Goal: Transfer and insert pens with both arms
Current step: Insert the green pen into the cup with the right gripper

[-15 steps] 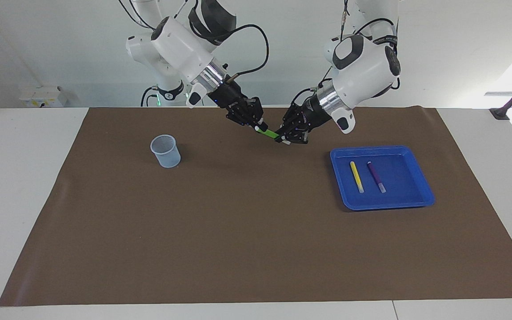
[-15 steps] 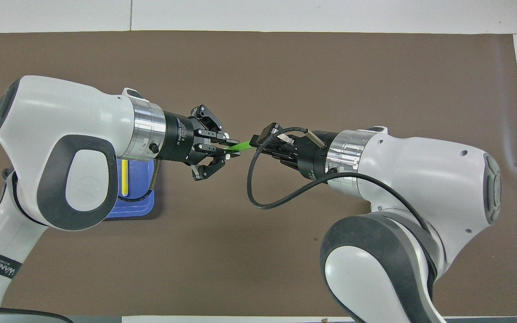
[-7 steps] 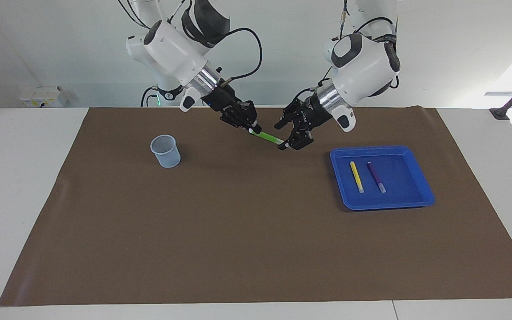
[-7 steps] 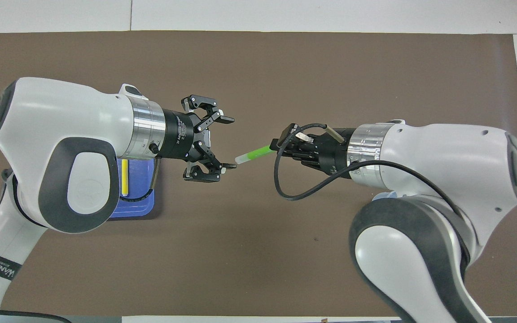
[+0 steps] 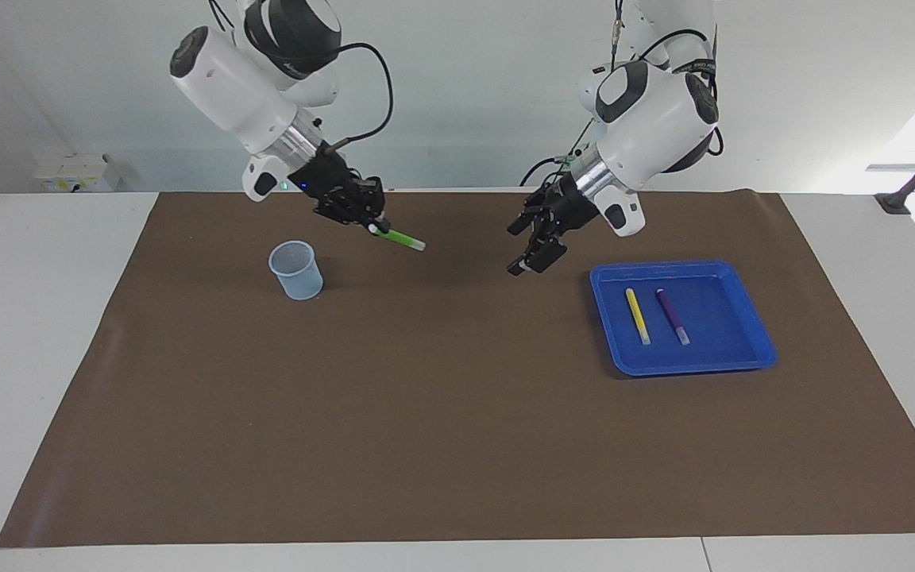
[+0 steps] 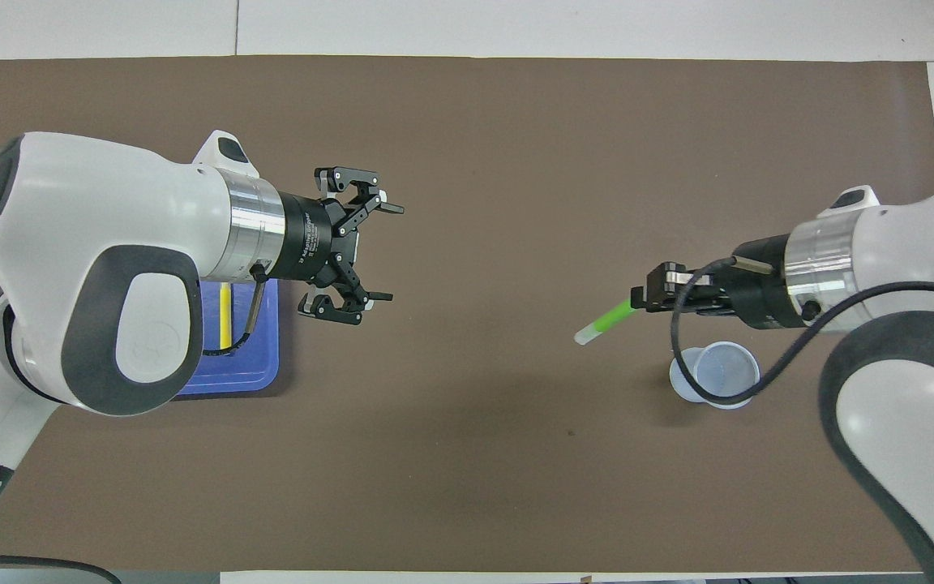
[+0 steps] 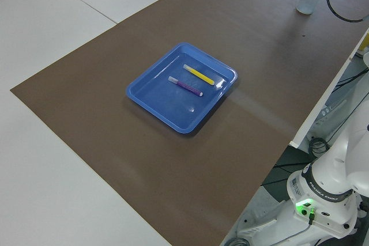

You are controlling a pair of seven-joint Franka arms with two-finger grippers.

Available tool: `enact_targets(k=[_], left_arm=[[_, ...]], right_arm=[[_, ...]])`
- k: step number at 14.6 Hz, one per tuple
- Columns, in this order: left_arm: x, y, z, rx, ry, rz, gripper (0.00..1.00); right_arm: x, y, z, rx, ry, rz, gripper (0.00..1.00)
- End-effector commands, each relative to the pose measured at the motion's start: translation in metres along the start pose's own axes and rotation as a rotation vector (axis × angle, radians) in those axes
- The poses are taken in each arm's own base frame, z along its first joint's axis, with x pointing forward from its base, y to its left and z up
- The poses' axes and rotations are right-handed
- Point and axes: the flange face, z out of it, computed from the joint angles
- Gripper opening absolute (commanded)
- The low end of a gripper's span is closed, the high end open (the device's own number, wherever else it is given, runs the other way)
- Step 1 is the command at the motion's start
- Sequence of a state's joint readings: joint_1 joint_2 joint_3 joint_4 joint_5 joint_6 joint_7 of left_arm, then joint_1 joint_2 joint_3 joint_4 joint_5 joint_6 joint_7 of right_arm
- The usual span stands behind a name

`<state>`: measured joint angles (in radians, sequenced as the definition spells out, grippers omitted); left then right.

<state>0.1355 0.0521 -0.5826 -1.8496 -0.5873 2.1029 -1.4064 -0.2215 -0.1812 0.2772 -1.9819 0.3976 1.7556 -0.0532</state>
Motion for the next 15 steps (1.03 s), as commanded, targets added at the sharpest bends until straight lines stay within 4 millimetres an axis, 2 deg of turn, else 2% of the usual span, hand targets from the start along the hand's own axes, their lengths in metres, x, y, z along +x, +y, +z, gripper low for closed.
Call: enact_targets(k=[1,3,4,7,13,15], left_arm=[[0.015,-0.009,-0.006,0.036,0.029,0.147,1.00],[0.022,-0.011,-0.008,0.063,0.054,0.264,1.00],[0.028,-0.010,-0.009,0.069,0.061,0.310,1.00],[0.033,-0.013,-0.008,0.110,0.092,0.458,1.00],[0.040,-0.015,-0.004,0.126,0.105,0.505,1.00],[0.051,-0.013,-0.009,0.126,0.116,0.521,1.00]], right_arm=[[-0.008,0.023,-0.004,-0.167,-0.060,-0.144,0.00],[-0.017,0.028,-0.001,-0.262,-0.097,-0.189,0.00],[-0.023,0.036,0.011,-0.282,-0.112,-0.186,0.00],[-0.024,0.065,0.037,-0.285,-0.091,-0.162,0.00],[-0.016,0.074,0.060,-0.283,-0.072,-0.141,0.00],[-0.021,0.072,0.074,-0.285,-0.089,-0.092,0.00]])
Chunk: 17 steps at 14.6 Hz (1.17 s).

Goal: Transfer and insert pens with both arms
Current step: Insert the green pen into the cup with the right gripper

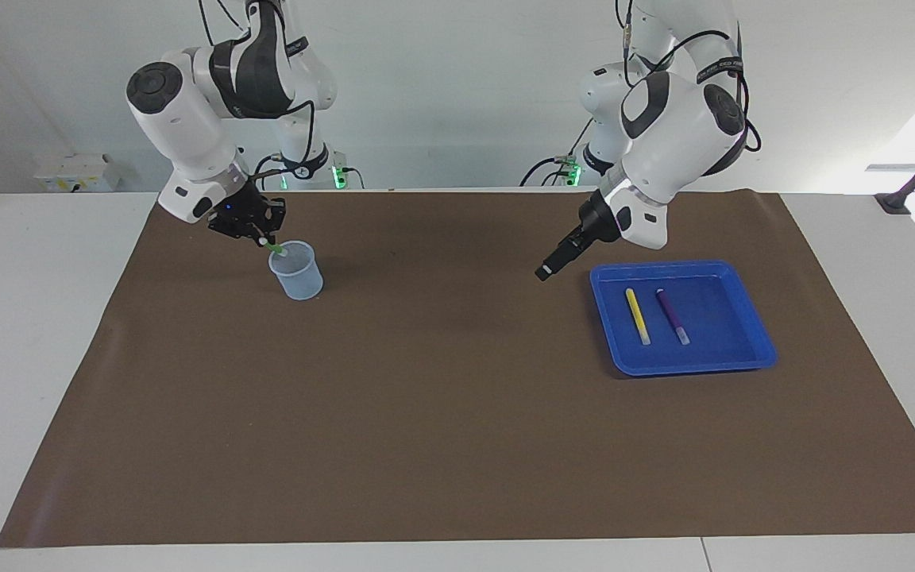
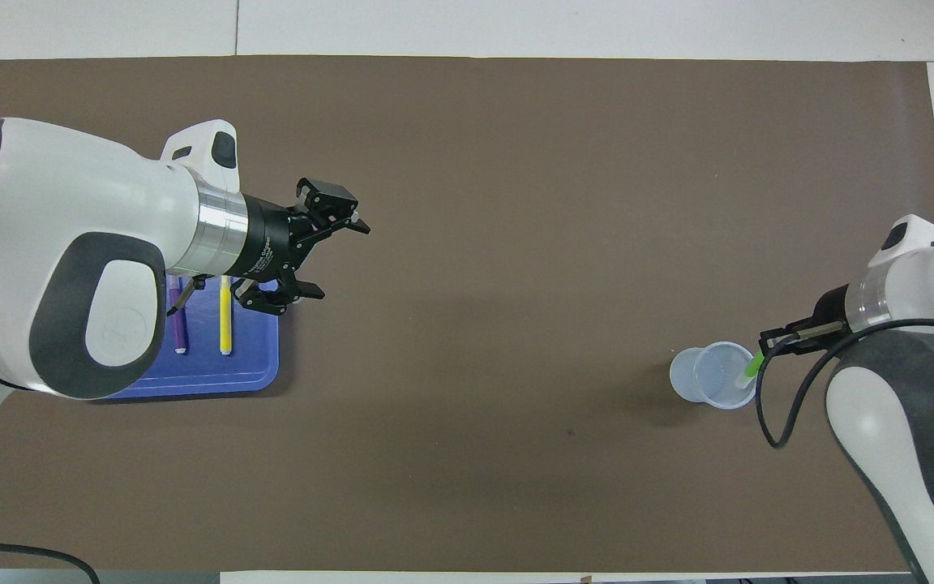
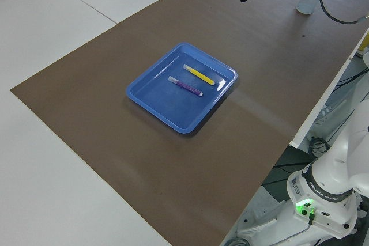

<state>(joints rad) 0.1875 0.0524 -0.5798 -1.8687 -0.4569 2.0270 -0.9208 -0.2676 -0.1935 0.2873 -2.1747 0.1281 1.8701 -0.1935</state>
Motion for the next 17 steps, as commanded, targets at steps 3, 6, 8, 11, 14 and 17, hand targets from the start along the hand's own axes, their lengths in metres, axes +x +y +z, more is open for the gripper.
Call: enact_targets(k=[3,6,8,11,14,17], left_arm=[[0.011,-0.012,-0.004,0.030,0.027,0.068,1.00],[0.012,-0.013,-0.004,0.038,0.036,0.093,1.00],[0.013,-0.014,-0.001,0.062,0.051,0.132,1.00],[0.016,-0.016,-0.001,0.140,0.120,0.293,1.00],[0.053,-0.039,-0.007,0.263,0.169,0.456,1.00],[0.104,-0.080,-0.018,0.310,0.152,0.621,1.00]], right_arm=[[-0.008,-0.001,0.026,-0.013,-0.026,0.051,0.00],[-0.007,-0.003,0.025,-0.012,-0.015,0.062,0.42],[-0.006,-0.003,0.025,-0.011,-0.010,0.062,0.81],[0.002,-0.004,0.020,0.015,0.007,0.064,1.00],[0.020,-0.018,-0.005,0.187,0.077,0.113,1.00],[0.027,-0.033,-0.022,0.356,0.122,0.193,1.00]])
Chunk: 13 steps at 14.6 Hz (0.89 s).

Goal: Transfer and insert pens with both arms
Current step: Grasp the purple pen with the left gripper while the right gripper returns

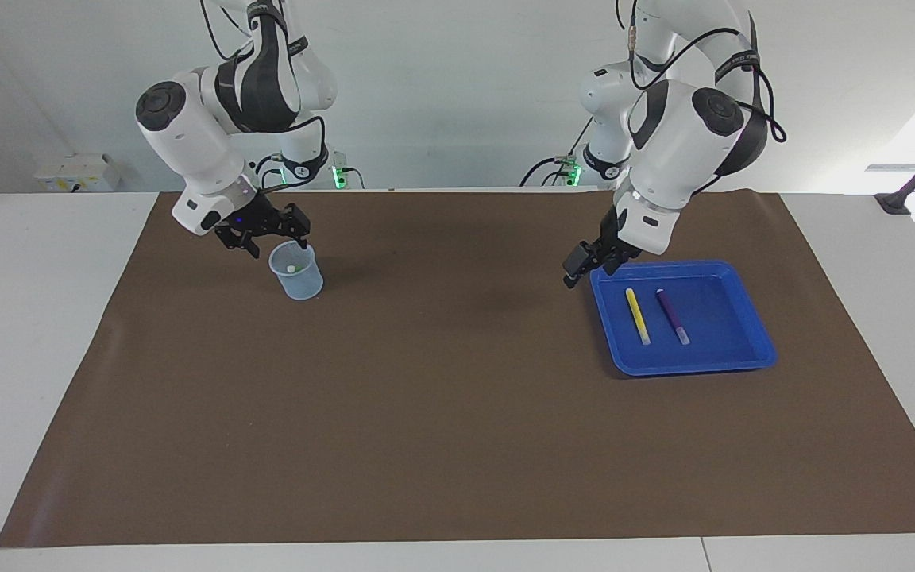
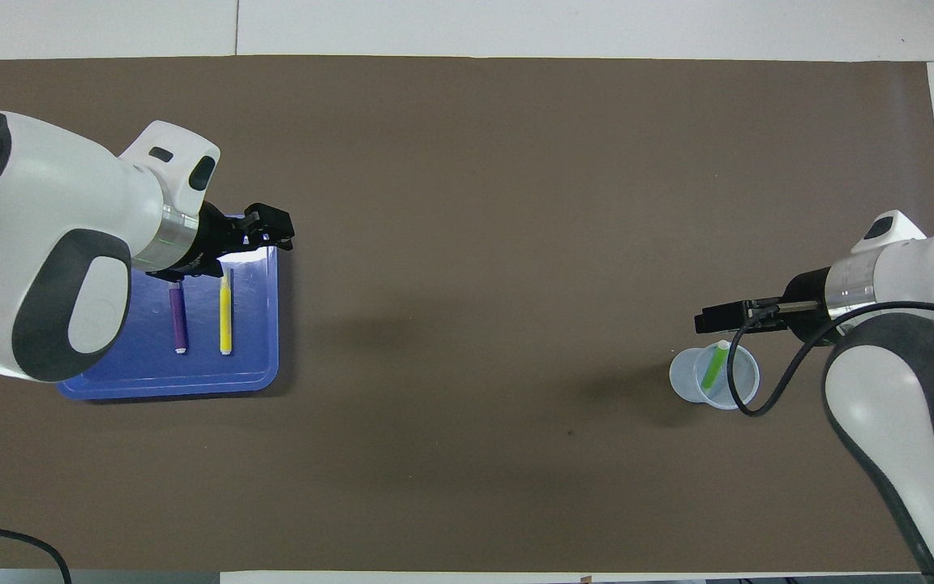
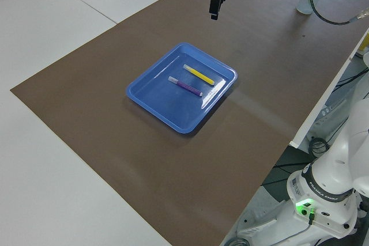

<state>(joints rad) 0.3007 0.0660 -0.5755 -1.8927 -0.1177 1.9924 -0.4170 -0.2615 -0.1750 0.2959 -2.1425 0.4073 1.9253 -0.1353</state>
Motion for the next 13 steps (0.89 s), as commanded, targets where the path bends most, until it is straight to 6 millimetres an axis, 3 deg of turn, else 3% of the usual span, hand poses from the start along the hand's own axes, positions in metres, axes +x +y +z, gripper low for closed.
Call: enact_targets(k=[1,3,5,8,13], left_arm=[[0.018,-0.058,0.015,0.034,-0.012,0.161,1.00],[0.037,-0.101,0.034,0.066,-0.011,0.259,1.00],[0.047,-0.123,0.055,0.102,-0.003,0.356,1.00],[0.043,-0.153,0.085,0.139,0.006,0.462,1.00],[0.039,-0.171,0.116,0.143,-0.022,0.507,0.95]], right_arm=[[0.011,-0.018,-0.009,0.175,0.027,0.150,1.00],[0.014,-0.050,-0.014,0.300,0.023,0.316,1.00],[0.017,-0.081,-0.018,0.373,0.029,0.447,1.00],[0.014,-0.123,-0.014,0.465,0.028,0.540,1.00],[0.009,-0.172,-0.007,0.567,0.049,0.678,1.00]])
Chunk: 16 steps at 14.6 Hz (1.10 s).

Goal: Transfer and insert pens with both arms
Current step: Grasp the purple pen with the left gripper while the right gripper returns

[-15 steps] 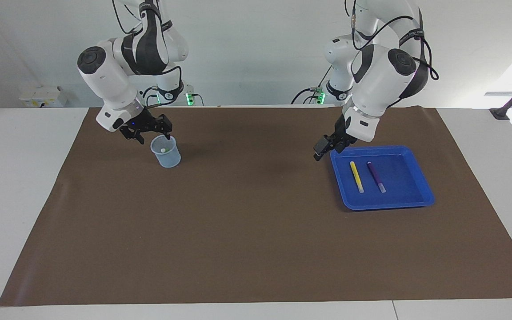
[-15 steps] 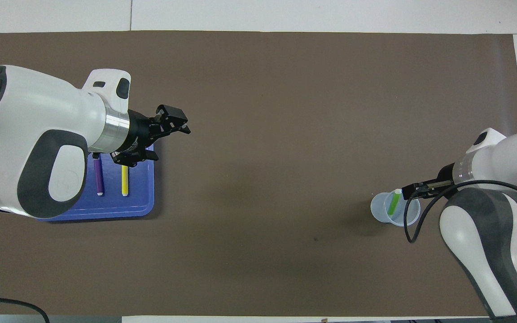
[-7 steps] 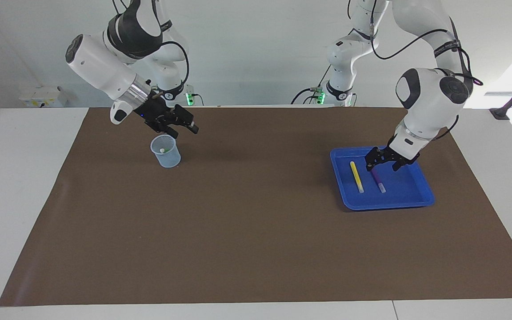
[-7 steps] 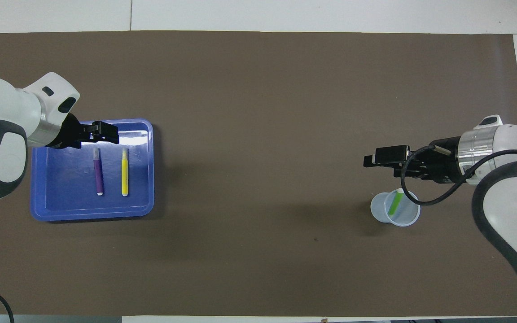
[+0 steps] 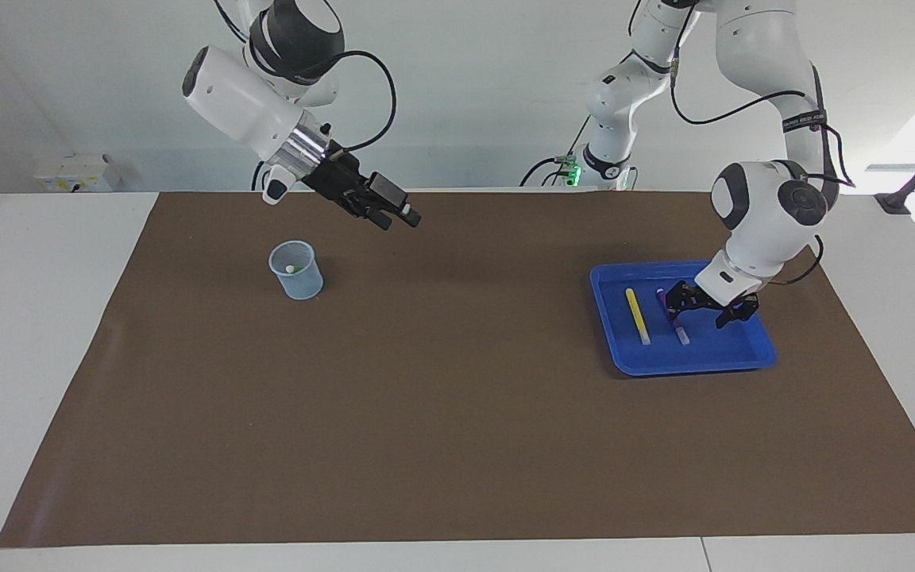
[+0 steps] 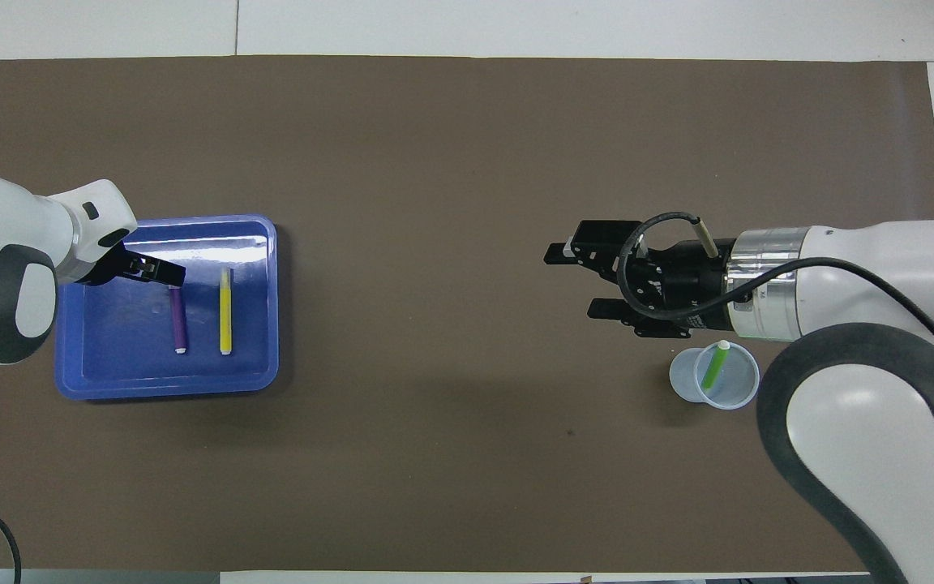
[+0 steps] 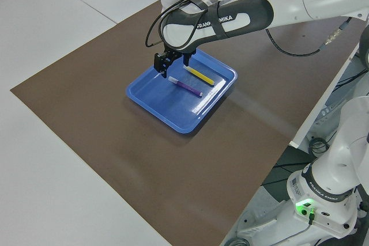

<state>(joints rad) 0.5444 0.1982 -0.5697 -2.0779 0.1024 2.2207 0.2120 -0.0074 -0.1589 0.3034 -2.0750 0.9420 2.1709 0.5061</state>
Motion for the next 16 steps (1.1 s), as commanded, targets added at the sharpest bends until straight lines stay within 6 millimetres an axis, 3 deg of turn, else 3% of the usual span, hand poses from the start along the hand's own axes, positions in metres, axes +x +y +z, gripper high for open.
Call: enact_targets(k=[1,6,9,16], left_arm=[[-0.010,0.000,0.017,0.017,0.002,0.021,0.91],[-0.018,0.009,0.040,0.001,-0.023,-0.041,0.84],[-0.022,0.010,0.045,-0.002,-0.035,-0.077,0.74],[-0.025,0.013,0.049,-0.004,-0.054,-0.136,0.50]], right_arm=[[-0.015,-0.014,0.017,0.054,0.017,0.074,1.00],[-0.044,-0.025,0.040,0.076,0.043,0.110,1.00],[-0.053,-0.025,0.047,0.074,0.040,0.122,1.00],[-0.055,-0.023,0.049,0.070,0.039,0.123,1.00]])
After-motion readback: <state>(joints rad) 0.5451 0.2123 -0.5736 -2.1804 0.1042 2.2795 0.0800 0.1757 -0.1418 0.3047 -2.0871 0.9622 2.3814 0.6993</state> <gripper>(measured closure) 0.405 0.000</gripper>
